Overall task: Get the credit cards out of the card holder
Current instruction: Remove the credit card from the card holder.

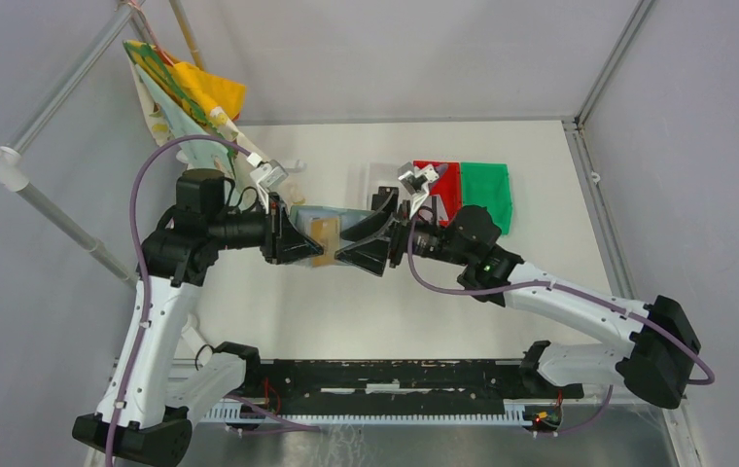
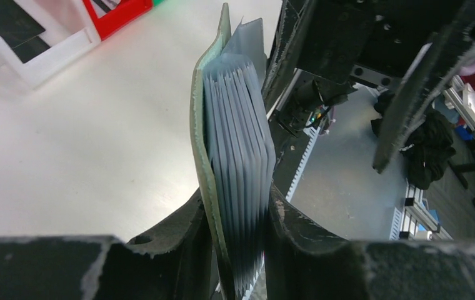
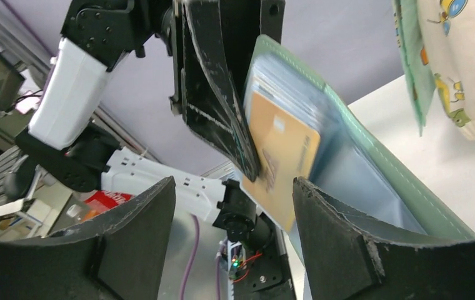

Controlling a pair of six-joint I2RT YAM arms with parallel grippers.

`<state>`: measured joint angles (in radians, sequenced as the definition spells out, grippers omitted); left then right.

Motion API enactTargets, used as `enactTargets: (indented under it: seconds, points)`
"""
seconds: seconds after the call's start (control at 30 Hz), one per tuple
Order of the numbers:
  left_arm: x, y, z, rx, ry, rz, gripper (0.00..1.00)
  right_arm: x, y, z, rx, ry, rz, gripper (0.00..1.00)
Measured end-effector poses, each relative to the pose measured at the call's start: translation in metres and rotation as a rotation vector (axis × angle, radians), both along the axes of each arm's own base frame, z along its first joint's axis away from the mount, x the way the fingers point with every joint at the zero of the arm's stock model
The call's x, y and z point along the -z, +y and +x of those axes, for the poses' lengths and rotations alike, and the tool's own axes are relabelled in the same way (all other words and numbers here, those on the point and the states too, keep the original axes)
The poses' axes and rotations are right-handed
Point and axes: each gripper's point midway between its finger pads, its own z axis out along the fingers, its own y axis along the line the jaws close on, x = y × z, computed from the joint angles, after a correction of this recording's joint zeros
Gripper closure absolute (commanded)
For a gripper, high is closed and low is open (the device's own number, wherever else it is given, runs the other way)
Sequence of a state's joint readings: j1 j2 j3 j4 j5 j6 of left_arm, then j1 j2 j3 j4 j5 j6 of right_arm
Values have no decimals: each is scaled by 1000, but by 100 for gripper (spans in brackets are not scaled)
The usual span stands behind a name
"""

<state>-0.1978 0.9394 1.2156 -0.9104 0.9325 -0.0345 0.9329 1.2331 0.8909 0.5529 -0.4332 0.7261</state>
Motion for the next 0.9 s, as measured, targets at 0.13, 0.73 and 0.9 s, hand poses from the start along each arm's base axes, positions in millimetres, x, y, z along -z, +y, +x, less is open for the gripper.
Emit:
enactTargets:
  seconds: [0.13,0.73,0.9]
  points:
    - [-8,-4,-8,49,-5,-33,98,4,-13,-8,-35,15,28,30]
    - [-23,-12,-21,128,4,-107,98,8,-5,-19,-179,83,103,41]
    - [-27,-12,-15,115,1,-121,98,4,-2,-15,-218,81,133,42]
